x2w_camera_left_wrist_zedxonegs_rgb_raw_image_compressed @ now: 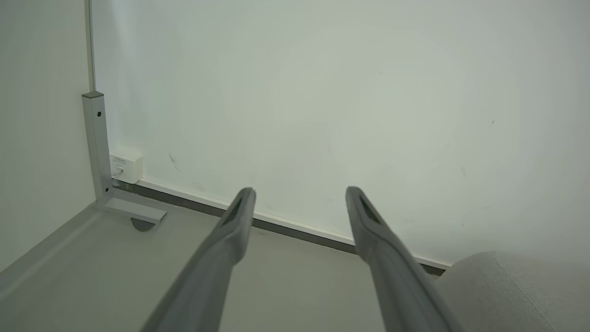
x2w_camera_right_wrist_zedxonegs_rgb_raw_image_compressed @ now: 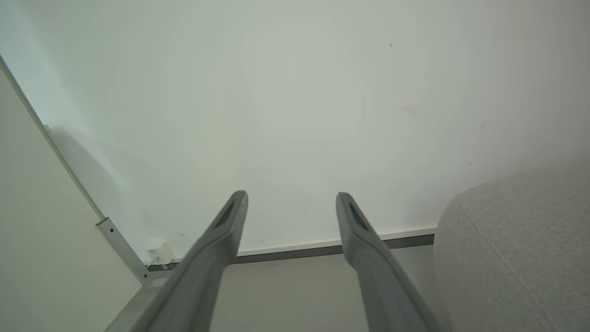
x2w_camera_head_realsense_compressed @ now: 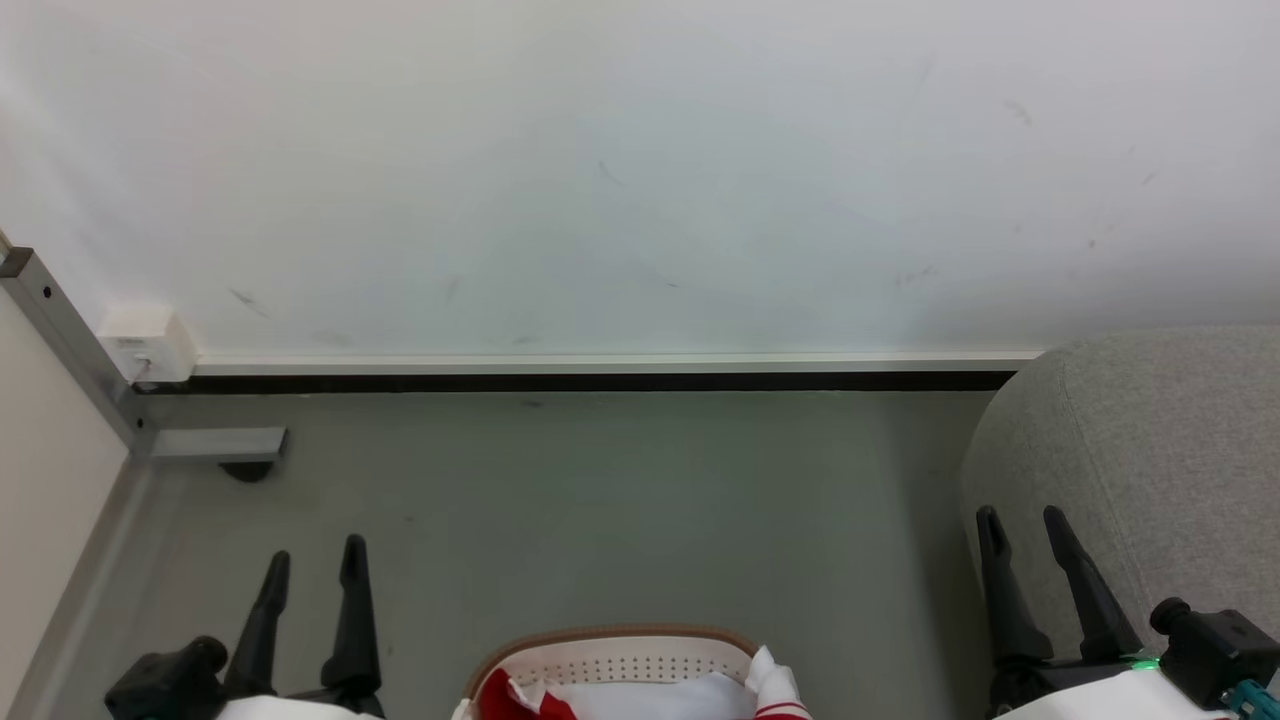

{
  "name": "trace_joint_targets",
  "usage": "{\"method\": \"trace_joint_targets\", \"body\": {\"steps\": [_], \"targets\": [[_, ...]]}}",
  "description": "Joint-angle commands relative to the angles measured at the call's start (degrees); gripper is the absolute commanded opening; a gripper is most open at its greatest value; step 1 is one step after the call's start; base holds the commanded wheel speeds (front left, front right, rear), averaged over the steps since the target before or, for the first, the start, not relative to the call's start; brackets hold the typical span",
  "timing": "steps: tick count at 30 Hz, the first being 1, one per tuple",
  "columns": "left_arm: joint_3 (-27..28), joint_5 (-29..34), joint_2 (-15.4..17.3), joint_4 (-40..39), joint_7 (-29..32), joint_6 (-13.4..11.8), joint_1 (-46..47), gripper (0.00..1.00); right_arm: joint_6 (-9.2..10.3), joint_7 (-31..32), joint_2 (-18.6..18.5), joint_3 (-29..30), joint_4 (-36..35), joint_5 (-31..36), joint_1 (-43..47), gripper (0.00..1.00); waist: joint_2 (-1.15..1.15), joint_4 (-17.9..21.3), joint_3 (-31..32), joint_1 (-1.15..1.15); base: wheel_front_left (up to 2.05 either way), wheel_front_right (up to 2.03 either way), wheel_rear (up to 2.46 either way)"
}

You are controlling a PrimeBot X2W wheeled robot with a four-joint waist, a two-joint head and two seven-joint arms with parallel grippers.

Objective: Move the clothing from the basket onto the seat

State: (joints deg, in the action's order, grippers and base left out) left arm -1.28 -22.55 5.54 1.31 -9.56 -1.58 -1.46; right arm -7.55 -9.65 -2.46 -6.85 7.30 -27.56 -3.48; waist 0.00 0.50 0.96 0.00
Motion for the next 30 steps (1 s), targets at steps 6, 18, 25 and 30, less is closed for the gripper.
{"method": "trace_joint_targets", "body": {"steps": [6, 18, 25, 30], "targets": [[-0.29, 3.66, 0.80, -1.24, -1.22, -0.55, -0.52, 1.00, 0.08, -1.14, -0.55, -0.35, -0.95, 3.20, -0.16, 1.00, 0.00, 0.00, 0.06, 0.00, 0.00, 0.00, 0.00], [-0.71, 8.71, 0.98, -1.64, -2.73, -0.86, -1.17, 1.00, 0.09, -2.63, -0.58, -0.54, -0.79, 7.49, 0.11, 1.00, 0.00, 0.12, 0.08, 0.00, 0.00, 0.00, 0.00], [-1.01, 11.73, 0.91, -2.04, -3.51, -0.94, -1.49, 1.00, 0.10, -3.41, -0.59, -0.99, -0.92, 9.94, 0.02, 1.00, 0.00, 0.24, 0.14, 0.00, 0.00, 0.00, 0.00], [-1.20, 14.12, 0.78, -2.32, -4.10, -1.07, -1.65, 1.00, 0.10, -4.00, -0.60, -1.31, -1.14, 11.46, -0.08, 1.00, 0.00, 0.29, 0.26, 0.00, 0.00, 0.00, 0.00]]}}
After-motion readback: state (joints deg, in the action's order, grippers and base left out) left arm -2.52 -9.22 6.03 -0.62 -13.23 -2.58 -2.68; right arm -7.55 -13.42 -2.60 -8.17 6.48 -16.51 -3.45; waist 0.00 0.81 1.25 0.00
